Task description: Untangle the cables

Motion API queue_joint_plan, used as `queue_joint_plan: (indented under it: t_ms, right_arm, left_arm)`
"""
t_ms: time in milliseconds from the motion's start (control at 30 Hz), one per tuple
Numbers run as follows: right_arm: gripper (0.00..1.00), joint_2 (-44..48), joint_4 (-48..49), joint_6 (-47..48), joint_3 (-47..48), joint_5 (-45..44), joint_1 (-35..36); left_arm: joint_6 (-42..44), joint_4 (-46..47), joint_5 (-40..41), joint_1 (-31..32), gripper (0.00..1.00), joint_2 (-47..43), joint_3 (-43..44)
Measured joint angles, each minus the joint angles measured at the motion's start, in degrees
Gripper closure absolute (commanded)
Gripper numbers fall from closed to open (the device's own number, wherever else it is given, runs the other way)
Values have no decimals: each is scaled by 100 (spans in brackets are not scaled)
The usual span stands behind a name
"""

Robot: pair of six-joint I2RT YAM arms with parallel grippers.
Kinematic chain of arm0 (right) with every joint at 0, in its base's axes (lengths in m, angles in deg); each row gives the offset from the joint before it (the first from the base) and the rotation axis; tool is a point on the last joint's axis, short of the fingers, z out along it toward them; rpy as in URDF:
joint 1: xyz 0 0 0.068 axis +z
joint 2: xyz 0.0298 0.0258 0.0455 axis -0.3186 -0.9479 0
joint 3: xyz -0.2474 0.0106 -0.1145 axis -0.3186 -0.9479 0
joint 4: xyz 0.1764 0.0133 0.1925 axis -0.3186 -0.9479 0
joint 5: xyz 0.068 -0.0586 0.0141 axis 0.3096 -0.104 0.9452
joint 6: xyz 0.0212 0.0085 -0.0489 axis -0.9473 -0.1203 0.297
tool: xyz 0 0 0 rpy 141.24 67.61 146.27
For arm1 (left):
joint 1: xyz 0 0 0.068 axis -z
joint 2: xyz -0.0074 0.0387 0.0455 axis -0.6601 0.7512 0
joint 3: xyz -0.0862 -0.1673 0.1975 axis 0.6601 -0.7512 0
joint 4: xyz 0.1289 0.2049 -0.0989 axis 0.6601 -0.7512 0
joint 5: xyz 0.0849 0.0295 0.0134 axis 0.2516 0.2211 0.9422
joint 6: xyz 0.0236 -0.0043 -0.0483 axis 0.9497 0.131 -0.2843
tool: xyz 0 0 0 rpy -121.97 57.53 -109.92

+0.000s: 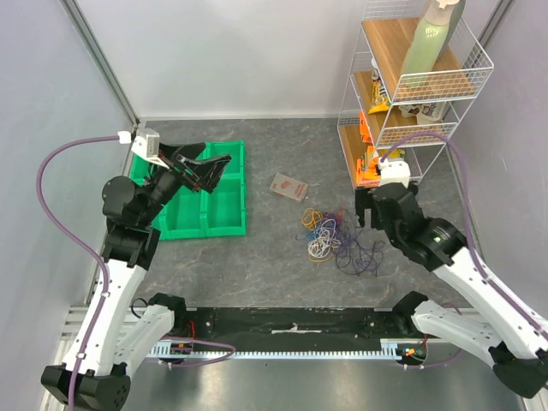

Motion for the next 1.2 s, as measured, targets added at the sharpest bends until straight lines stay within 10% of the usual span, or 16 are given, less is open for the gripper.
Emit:
queue_joint_plan:
  t_ms: [367, 600, 733, 867, 1000, 1200]
  right_arm:
    - [5, -973, 286, -1246, -1088, 863, -1161]
    - [27, -855, 643, -1694, -2009, 1668, -2406]
    - [62, -927, 1049, -1821, -2374, 2087, -2610]
    - [66, -1045, 1276, -1904, -2590, 2317, -2643]
    - [100, -1060, 1386, -1788, -2605, 2358, -2640]
    - [100, -127, 863, -1106, -1884, 2577, -2643]
  left_arm:
    - [-345, -227, -1545, 107, 17, 1987, 765]
    - [-378, -852, -2020, 767, 17, 2437, 850]
    - [-363, -994, -2116, 1172, 18, 2437, 1025]
    - [-319, -1130, -2120, 1397, 18, 2437, 1097]
    - [-251, -1305, -2120, 1513, 18, 2444, 1117]
    - [-144, -1425, -2120, 1611, 18, 2448, 1152]
